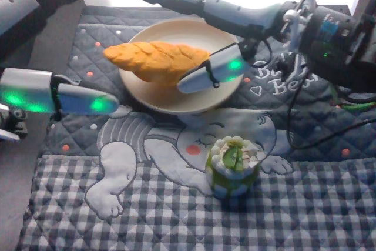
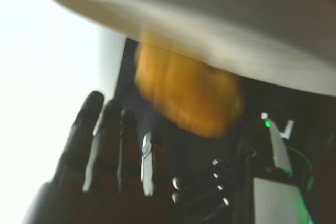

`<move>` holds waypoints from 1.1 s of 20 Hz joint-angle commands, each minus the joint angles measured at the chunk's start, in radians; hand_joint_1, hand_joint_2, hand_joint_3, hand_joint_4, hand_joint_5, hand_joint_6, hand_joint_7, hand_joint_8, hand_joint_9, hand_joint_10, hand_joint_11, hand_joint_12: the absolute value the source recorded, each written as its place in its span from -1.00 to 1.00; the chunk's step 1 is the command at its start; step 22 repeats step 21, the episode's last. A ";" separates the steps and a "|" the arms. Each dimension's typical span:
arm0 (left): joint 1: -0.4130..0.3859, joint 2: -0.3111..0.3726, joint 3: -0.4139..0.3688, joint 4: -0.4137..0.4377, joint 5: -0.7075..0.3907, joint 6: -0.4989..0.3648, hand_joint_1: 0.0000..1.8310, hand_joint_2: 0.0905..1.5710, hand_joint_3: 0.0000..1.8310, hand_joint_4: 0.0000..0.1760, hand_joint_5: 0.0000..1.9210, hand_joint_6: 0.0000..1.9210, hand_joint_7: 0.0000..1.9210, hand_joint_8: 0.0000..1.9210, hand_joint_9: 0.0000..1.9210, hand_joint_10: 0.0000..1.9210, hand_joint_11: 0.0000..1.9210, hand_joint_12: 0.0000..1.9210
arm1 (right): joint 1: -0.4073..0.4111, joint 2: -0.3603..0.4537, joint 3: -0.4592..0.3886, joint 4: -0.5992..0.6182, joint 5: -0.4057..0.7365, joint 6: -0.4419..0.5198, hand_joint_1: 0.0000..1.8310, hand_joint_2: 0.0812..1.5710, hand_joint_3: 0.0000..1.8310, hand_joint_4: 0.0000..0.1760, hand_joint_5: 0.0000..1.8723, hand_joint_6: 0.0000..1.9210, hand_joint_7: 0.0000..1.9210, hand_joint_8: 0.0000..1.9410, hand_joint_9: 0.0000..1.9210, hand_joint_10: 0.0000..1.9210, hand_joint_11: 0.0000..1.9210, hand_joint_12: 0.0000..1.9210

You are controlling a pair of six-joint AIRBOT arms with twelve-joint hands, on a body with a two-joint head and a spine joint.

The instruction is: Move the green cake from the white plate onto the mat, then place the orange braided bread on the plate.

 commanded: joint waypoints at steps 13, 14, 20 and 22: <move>0.107 0.108 -0.076 -0.155 -0.196 0.038 -0.29 0.06 -0.99 -0.09 -0.88 -0.98 -1.00 -1.00 -1.00 -1.00 -0.95 -0.97 | 0.013 0.337 -0.253 0.072 0.305 -0.100 -0.16 -0.15 -1.00 0.05 -0.77 -0.98 -0.80 -0.99 -0.79 -0.98 -1.00 -0.04; 0.112 0.112 -0.081 -0.160 -0.201 0.045 -0.27 0.06 -0.99 -0.11 -0.84 -0.97 -1.00 -1.00 -1.00 -1.00 -0.97 -0.98 | 0.013 0.377 -0.296 0.083 0.306 -0.154 -0.21 -0.19 -1.00 0.26 -0.79 -0.99 -0.80 -0.99 -0.81 -0.99 -1.00 -0.02; 0.179 0.121 -0.096 -0.221 -0.260 0.045 -0.20 0.07 -1.00 -0.96 -0.73 -0.99 -1.00 -1.00 -1.00 -1.00 -1.00 -1.00 | 0.012 0.479 -0.368 0.105 0.377 -0.203 -0.37 -0.25 -1.00 -0.62 -0.65 -1.00 -0.63 -1.00 -0.62 -0.99 -1.00 0.17; 0.202 0.125 -0.100 -0.241 -0.283 0.045 -0.22 0.02 -1.00 -1.00 -0.59 -0.98 -0.92 -1.00 -0.95 -0.99 -0.91 -0.95 | 0.012 0.488 -0.371 0.109 0.379 -0.203 -0.40 -0.27 -1.00 -0.51 -0.67 -1.00 -0.67 -1.00 -0.66 -1.00 -1.00 0.15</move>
